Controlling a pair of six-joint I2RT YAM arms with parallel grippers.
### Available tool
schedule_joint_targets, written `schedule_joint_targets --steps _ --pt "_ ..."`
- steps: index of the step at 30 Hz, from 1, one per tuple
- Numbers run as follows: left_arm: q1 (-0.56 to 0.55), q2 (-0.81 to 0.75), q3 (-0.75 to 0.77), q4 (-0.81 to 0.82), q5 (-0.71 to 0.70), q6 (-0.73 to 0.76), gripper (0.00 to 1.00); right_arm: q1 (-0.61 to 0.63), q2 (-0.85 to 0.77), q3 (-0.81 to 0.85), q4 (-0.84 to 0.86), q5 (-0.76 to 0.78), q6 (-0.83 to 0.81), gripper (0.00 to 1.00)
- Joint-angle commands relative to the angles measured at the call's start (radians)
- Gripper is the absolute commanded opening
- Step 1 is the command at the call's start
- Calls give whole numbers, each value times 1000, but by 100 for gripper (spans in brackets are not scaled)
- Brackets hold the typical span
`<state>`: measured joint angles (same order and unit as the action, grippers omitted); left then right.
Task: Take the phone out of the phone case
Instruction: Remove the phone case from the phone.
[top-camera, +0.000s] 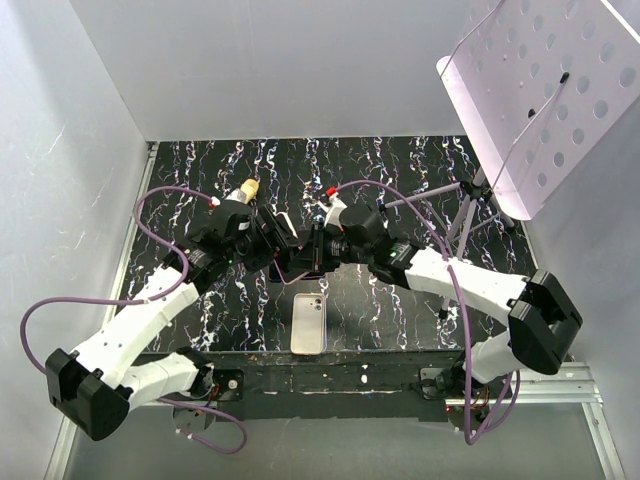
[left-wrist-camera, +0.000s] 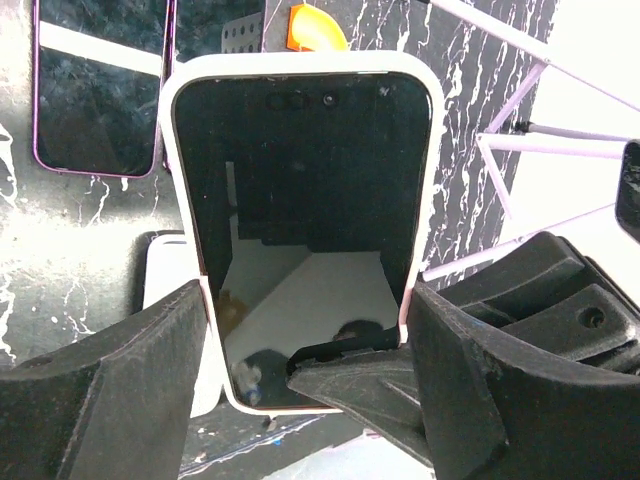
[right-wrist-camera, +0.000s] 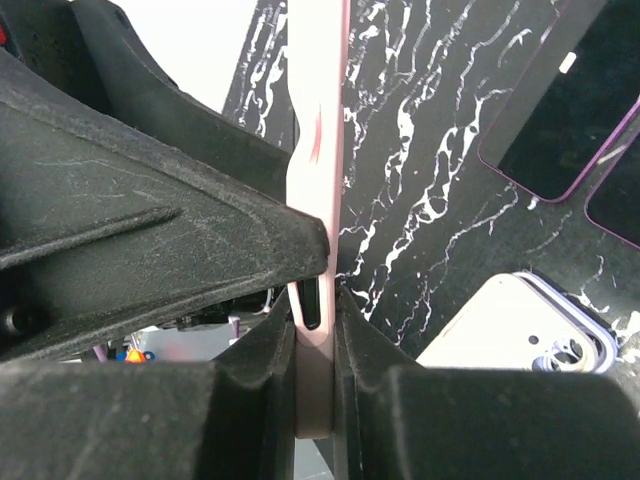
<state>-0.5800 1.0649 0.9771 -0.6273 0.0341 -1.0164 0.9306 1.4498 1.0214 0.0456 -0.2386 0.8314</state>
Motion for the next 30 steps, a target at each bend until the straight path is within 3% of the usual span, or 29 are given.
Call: schedule_joint_targets --steps 1,4,8,11,13,21,30 --pt "-6 -121 22 113 35 146 73 -19 -80 -67 174 -120 27 1" --pt "-4 -221 -30 208 81 199 96 -76 -155 -180 310 -168 125 1" --pt "-3 -296 -126 331 171 177 98 -168 -230 -293 511 -252 262 1" --pt "-1 -309 -207 475 289 118 86 -200 -279 -322 594 -268 325 1" --pt "-1 -292 -247 585 364 70 72 -211 -311 -339 631 -252 357 1" --pt "-3 -221 -348 934 552 -17 65 -217 -408 -409 707 -123 406 1" --pt "-14 -135 -359 1118 648 -112 36 -216 -404 -469 849 -99 460 1"
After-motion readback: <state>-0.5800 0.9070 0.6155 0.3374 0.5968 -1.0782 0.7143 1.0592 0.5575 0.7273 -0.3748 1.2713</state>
